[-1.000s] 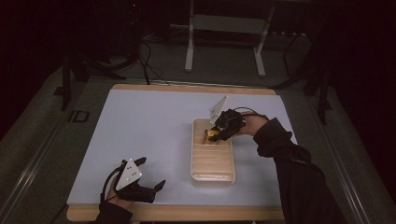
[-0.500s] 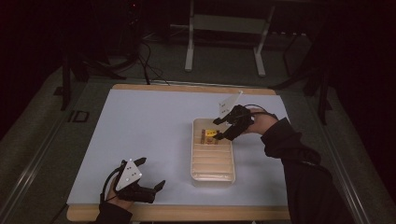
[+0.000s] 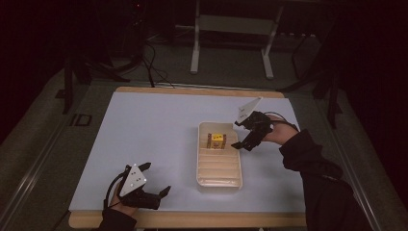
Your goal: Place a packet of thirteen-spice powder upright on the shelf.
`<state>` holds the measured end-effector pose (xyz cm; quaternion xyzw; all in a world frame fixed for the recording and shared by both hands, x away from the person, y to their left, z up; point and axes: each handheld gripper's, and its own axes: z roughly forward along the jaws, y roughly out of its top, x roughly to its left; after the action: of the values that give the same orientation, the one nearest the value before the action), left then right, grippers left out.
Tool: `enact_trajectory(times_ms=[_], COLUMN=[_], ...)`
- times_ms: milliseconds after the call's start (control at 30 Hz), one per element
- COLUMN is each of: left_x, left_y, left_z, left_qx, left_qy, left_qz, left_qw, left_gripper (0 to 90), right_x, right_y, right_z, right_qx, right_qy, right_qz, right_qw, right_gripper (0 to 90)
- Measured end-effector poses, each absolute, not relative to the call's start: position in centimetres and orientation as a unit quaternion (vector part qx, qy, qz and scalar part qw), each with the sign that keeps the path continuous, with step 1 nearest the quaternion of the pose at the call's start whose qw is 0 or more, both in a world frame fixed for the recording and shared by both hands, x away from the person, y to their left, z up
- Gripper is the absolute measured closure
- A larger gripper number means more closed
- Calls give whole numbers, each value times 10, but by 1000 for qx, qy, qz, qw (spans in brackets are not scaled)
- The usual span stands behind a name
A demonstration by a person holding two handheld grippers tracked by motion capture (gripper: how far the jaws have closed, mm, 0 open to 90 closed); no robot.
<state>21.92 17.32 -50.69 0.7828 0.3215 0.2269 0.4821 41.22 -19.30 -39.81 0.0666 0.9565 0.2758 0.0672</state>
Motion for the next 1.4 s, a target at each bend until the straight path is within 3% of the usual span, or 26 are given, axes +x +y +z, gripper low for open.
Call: enact_trajectory(times_ms=[433,900,1400], left_x=[219,219,218], left_y=[172,173,172], left_z=[-507,-507,-507], left_qx=[783,784,784], left_qy=[322,321,319], left_qz=[225,225,224], left_qw=[482,482,483], left_gripper=[0,0,0], right_x=[405,393,356], right_y=[-239,-289,-319], right_z=[-404,-434,-456], right_qx=[160,298,378], right_qy=[937,883,824], right_qz=[296,345,390], right_qw=[94,112,160], right_gripper=[117,133,134])
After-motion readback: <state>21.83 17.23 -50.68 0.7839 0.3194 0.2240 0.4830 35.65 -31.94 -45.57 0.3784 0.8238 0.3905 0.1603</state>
